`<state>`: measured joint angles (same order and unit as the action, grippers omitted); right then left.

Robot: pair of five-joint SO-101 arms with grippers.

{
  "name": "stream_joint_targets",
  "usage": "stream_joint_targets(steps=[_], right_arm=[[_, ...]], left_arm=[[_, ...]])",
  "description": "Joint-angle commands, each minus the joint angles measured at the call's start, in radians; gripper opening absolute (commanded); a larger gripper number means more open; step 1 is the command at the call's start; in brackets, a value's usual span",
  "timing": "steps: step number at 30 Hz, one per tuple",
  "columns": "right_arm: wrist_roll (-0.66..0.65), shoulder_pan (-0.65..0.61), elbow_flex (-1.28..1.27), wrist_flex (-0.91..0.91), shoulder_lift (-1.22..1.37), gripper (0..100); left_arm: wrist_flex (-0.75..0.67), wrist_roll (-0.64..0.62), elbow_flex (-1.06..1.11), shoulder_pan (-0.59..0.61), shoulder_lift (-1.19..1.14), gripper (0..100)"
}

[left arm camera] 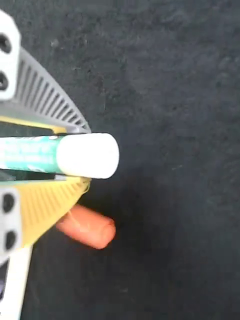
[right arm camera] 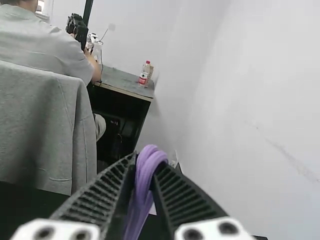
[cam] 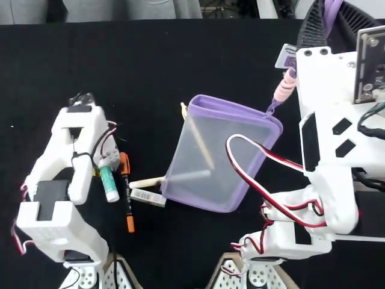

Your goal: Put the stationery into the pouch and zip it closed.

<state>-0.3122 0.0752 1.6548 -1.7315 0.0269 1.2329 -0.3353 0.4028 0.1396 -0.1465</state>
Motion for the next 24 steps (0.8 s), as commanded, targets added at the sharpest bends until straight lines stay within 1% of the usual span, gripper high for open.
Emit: stream_joint_targets(steps=[1,3,7,9,11,14,17,21,24], right_arm=[[-0.003,-0.020,0.016,-0.015,-0.028,1.1],[-0.003,-0.020,0.016,-0.017,-0.028,1.1],[-0.003,-0.020,0.015,-0.025,-0.041,1.1],[-0.003,-0.038,0.015,-0.029,-0.062,1.1],[-0.002,-0.087,0.015,-0.035,-0.090,1.1],[-0.002,-0.152,-0.039,-0.037,-0.124,1.1],[-0.009,-0.245,-0.162,-0.032,-0.168,1.1],[-0.009,-0.379,-0.257,-0.031,-0.236,1.1],[-0.011,-0.427,-0.309,-0.029,-0.275,1.1]], left_arm=[[0.130,-0.011,-0.214,-0.093,0.155,3],[0.150,-0.011,-0.305,-0.124,0.226,3],[0.135,-0.011,-0.446,-0.177,0.365,3],[0.107,-0.011,-0.469,-0.202,0.439,3],[0.086,-0.011,-0.466,-0.219,0.517,3],[0.040,-0.011,-0.409,-0.249,0.634,3],[-0.063,-0.009,-0.303,-0.260,0.770,3],[-0.281,-0.006,-0.087,-0.251,0.991,3],[-0.460,-0.009,0.091,-0.255,1.200,3]])
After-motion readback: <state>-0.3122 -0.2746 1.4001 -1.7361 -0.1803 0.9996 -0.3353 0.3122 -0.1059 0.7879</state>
